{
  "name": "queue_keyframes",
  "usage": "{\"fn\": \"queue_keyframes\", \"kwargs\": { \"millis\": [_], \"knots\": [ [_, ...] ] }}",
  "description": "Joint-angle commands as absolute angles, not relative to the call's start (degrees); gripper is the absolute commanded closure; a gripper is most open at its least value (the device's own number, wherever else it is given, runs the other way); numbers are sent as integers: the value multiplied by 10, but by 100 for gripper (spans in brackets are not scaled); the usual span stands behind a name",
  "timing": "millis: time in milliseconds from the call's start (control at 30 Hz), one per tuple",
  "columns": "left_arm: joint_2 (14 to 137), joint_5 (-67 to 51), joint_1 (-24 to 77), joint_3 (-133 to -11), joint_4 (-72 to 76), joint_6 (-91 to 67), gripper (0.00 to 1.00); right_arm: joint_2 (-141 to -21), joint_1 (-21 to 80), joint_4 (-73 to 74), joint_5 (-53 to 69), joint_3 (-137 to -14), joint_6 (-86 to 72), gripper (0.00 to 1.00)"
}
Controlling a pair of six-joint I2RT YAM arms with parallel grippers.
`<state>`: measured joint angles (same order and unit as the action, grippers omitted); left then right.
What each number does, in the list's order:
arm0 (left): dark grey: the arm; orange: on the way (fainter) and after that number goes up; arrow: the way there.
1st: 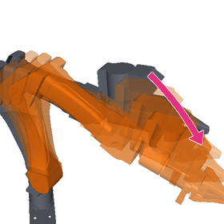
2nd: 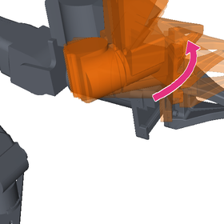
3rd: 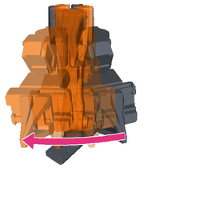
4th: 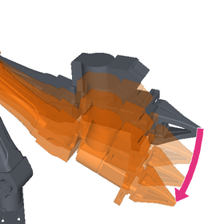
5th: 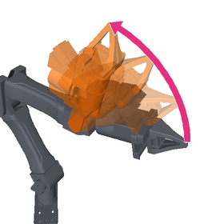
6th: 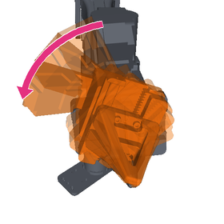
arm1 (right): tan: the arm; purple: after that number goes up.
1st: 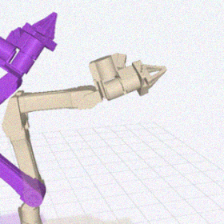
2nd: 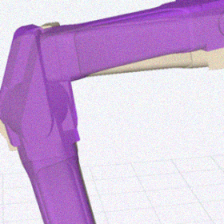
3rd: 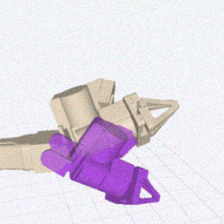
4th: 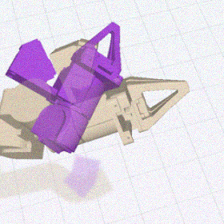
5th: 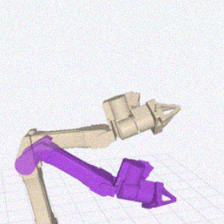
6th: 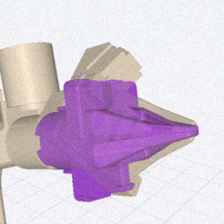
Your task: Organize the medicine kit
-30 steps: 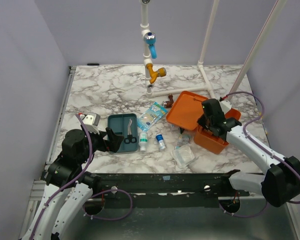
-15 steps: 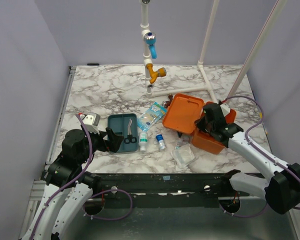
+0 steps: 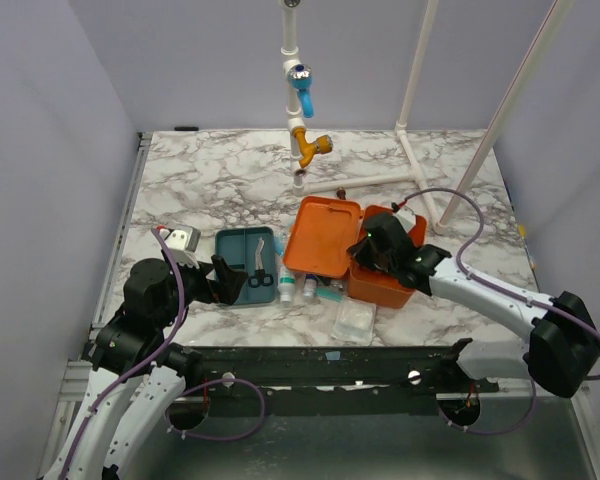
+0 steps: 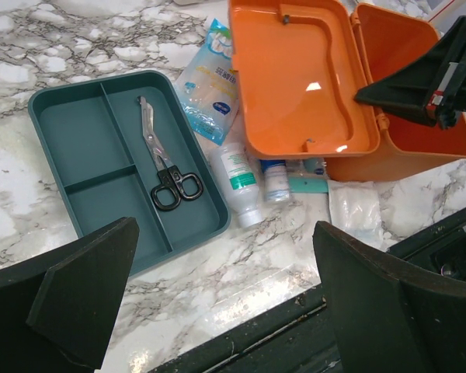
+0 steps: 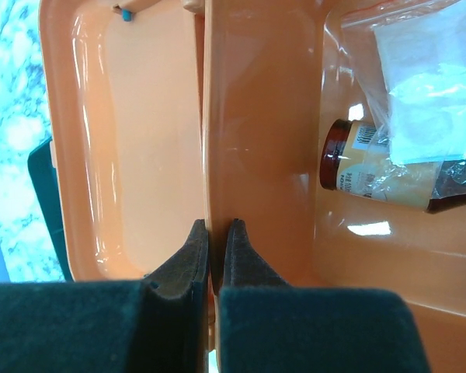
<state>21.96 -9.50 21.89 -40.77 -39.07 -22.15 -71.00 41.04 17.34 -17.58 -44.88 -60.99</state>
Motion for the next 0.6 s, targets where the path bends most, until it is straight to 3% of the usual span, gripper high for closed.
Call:
{"fn": "queue_keyframes", "kwargs": {
  "millis": [0, 367, 567],
  "knots": [
    [205, -84, 222, -406, -386, -222, 1, -775, 456, 133, -139, -481, -678, 99],
    [179, -52, 223, -407, -391, -225, 2, -917, 522, 93, -134, -605, -672, 99],
    [177, -47, 223, -407, -392, -225, 1, -913, 524, 120, -167, -629, -656, 99]
  ]
}}
